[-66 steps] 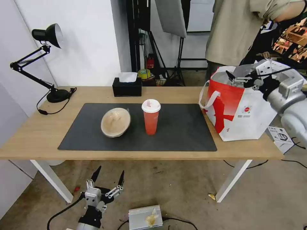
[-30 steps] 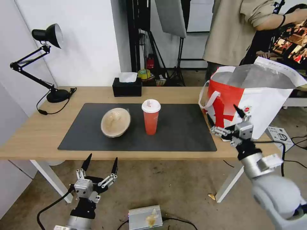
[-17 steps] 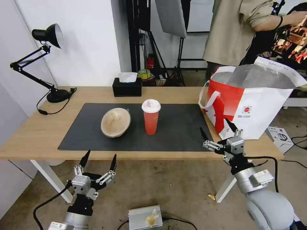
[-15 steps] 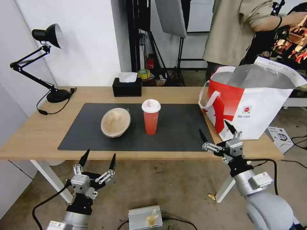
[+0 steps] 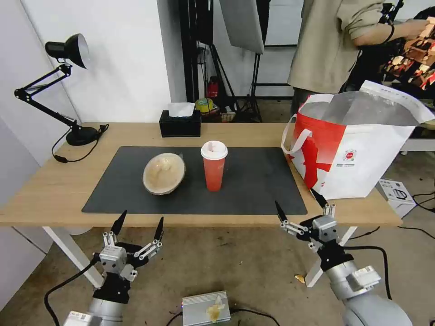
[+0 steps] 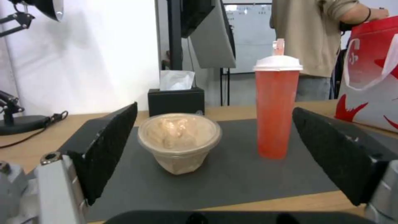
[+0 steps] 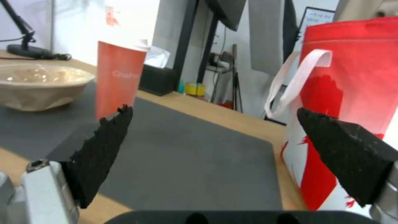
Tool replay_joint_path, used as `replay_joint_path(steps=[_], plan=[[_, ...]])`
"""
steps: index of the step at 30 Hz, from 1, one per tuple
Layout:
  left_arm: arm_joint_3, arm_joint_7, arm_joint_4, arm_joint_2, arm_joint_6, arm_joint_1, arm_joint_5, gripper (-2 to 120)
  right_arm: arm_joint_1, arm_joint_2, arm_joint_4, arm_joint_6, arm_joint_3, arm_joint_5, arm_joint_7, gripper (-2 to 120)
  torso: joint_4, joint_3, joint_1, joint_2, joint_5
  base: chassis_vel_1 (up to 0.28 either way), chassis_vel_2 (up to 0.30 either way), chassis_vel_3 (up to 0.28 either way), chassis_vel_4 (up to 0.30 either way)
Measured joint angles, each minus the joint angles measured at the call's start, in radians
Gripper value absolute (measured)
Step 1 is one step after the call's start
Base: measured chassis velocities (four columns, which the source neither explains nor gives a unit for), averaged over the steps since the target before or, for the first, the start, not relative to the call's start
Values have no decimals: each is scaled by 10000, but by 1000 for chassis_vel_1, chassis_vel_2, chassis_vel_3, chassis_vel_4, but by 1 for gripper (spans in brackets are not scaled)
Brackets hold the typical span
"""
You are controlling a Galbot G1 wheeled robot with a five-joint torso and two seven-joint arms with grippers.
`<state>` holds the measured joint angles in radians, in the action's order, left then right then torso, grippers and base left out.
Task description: Pick up the trash from the table and place it into the takeout bag.
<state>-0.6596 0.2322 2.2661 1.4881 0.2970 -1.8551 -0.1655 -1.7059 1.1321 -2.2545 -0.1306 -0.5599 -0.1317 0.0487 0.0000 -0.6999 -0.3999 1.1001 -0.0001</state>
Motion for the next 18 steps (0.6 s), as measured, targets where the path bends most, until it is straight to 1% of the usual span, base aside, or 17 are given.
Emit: replay_joint_path(steps=[11, 18], plan=[[19, 69, 4, 42, 0, -79, 5, 100, -343, 100, -116, -164, -36, 377, 662, 100, 0, 0, 0, -1, 0, 0, 0, 0, 0], [-70, 469, -48, -60, 63, -186, -2, 100, -390, 23, -113, -234, -156, 405, 1044, 100, 0, -1, -1, -1, 1, 0, 0, 0, 0]])
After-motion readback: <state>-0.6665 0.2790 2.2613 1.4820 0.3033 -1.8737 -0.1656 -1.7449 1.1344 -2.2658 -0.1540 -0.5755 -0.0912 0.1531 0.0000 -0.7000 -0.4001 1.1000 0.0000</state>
